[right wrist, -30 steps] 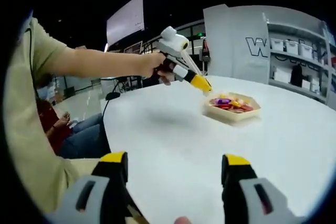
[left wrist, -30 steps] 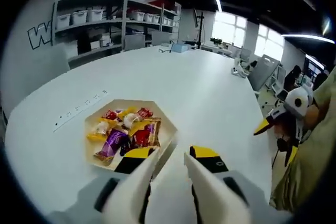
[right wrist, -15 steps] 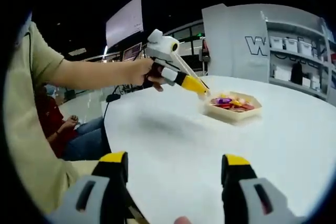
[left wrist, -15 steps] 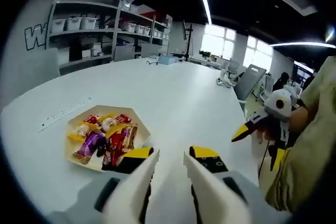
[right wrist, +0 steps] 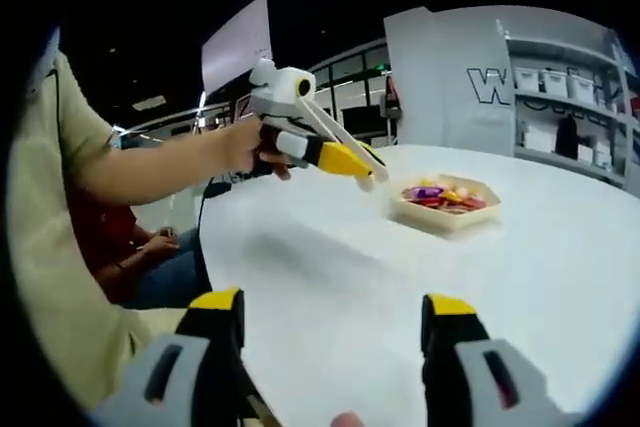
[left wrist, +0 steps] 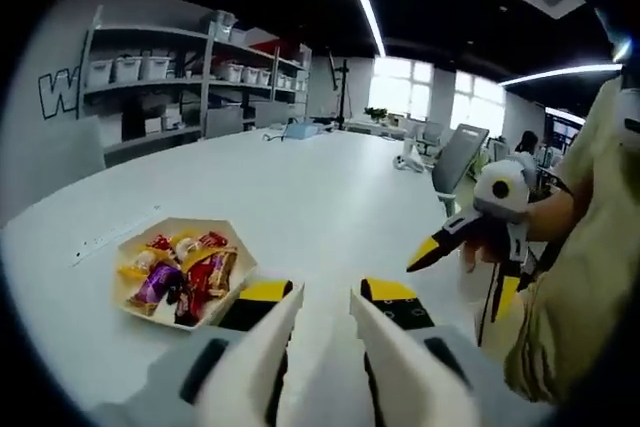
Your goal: Place the target food into the container with the food tongs after gripping and lifting it, then release it inside without dropping or visibly crushing the food.
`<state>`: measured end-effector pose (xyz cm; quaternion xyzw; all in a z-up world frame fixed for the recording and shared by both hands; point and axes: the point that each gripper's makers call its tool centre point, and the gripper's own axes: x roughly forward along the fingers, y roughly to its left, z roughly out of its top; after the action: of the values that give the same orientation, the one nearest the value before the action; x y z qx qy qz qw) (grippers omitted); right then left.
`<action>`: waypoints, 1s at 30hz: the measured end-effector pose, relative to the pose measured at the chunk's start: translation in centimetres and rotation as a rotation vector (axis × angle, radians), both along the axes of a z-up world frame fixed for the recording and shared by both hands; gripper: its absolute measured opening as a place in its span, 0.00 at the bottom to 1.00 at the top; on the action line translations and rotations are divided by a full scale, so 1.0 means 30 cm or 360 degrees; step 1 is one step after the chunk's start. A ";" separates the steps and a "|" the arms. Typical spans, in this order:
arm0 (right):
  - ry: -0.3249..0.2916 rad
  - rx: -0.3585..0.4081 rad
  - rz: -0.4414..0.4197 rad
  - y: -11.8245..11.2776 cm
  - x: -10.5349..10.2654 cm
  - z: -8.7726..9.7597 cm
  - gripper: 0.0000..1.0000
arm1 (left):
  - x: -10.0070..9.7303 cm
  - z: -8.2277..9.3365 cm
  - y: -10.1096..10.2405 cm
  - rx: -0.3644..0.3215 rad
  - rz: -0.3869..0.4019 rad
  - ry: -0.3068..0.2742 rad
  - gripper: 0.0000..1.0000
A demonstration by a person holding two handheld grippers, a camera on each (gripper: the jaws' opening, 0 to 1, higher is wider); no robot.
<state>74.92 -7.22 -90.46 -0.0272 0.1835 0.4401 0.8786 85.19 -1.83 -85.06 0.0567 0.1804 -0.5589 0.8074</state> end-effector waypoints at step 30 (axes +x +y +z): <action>-0.0041 0.0062 0.0047 0.000 0.026 0.056 0.68 | -0.088 0.087 -0.017 -0.0183 0.0018 -0.0037 0.26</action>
<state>75.69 -7.23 -88.78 -0.0185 0.1631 0.4562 0.8746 82.54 -2.34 -82.47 0.0159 0.1389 -0.5631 0.8145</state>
